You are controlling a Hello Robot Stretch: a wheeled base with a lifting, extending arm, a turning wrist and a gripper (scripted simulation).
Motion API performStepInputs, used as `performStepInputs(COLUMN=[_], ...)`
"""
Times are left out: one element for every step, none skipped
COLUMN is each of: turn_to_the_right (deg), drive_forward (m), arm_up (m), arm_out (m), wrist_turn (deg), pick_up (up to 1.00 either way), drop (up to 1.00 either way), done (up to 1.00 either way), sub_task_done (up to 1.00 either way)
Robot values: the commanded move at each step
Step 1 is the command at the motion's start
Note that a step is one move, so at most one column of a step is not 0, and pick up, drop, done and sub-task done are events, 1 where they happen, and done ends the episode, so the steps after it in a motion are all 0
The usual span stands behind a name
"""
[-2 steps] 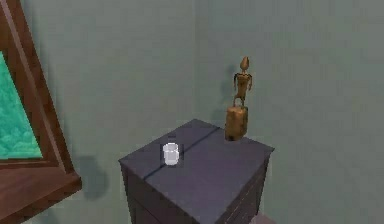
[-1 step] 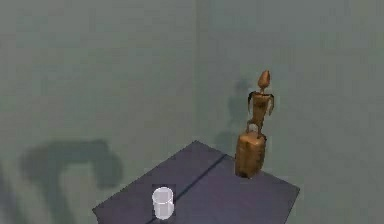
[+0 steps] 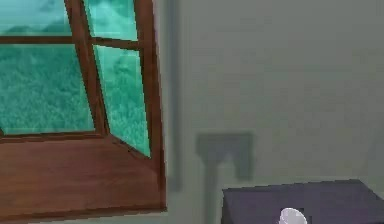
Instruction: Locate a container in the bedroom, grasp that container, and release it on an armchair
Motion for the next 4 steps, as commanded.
performStepInputs(turn_to_the_right=[-45.0,-9.0,0.0,0.0], drive_forward=[0.0,0.0,0.0,0.0], arm_up=[0.0,0.0,0.5,0.28], arm_out=[0.0,0.0,0.0,0.0], wrist_turn=[0.0,0.0,0.0,0.0], pick_up=[0.0,0.0,0.0,0.0], drop=[0.0,0.0,0.0,0.0], done=[0.0,0.0,0.0,0.0], sub_task_done=[0.0,0.0,0.0,0.0])
